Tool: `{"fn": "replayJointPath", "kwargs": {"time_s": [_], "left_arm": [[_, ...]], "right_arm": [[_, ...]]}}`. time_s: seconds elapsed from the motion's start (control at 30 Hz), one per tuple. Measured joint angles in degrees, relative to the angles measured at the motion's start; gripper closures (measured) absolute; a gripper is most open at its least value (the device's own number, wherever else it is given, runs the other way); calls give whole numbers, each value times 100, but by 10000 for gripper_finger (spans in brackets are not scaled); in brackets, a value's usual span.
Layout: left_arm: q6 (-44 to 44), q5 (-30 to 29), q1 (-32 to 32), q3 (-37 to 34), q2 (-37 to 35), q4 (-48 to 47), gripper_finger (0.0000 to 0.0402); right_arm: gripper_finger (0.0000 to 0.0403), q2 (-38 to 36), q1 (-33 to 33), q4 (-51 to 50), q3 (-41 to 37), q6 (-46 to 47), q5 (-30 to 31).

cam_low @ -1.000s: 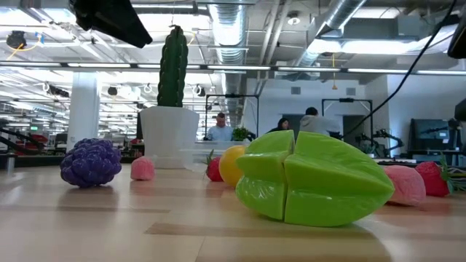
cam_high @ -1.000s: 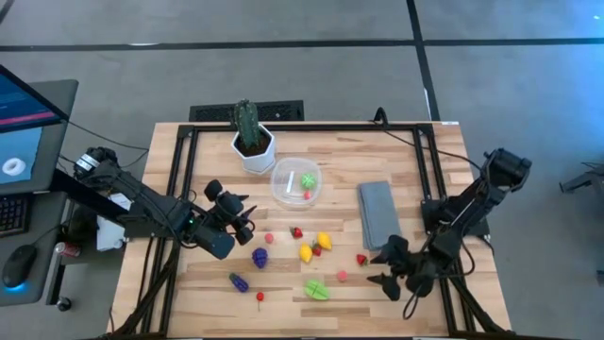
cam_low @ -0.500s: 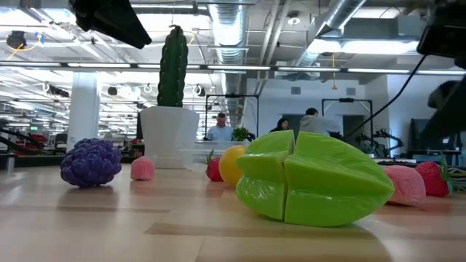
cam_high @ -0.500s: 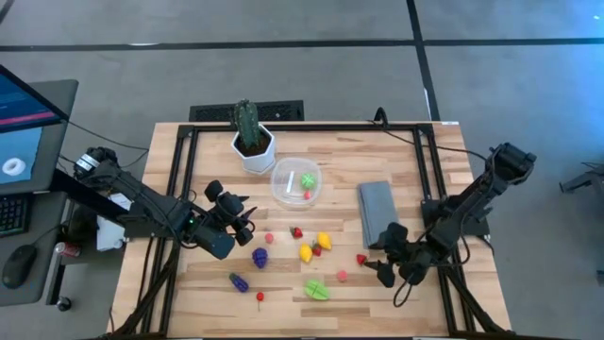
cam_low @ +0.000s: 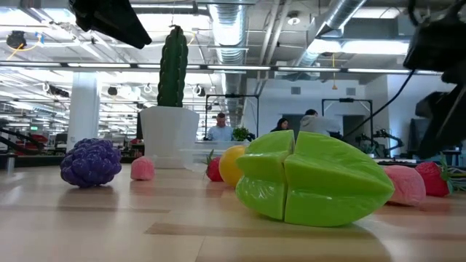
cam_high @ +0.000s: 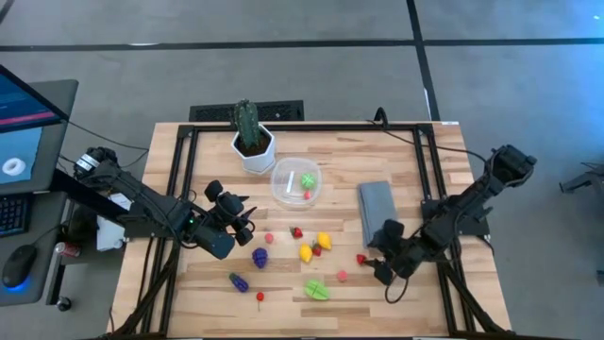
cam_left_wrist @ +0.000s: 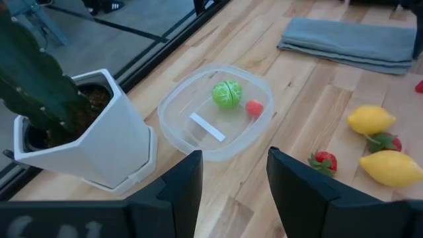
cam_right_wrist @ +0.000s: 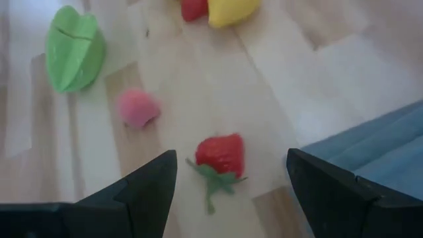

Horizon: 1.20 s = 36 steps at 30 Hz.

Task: Pick and placing Produce into tupperware
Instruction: Put the right strawberry into the transparent bin

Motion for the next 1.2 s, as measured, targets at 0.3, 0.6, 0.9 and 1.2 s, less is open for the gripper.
{"fn": "replayJointPath", "kwargs": {"time_s": [0.3, 0.6, 0.9, 1.2], "left_arm": [[-8, -55, 0, -1, 0, 0, 242], [-29, -55, 0, -1, 0, 0, 242], [-34, -55, 0, -1, 0, 0, 242], [-45, -55, 0, -1, 2, 0, 242]], "right_arm": [[92, 0, -216, 265, 0, -940, -430], [92, 0, -309, 151, 0, -1253, -418], [92, 0, -503, 158, 0, -1677, -620], [92, 0, -638, 178, 0, -1977, -892]]}}
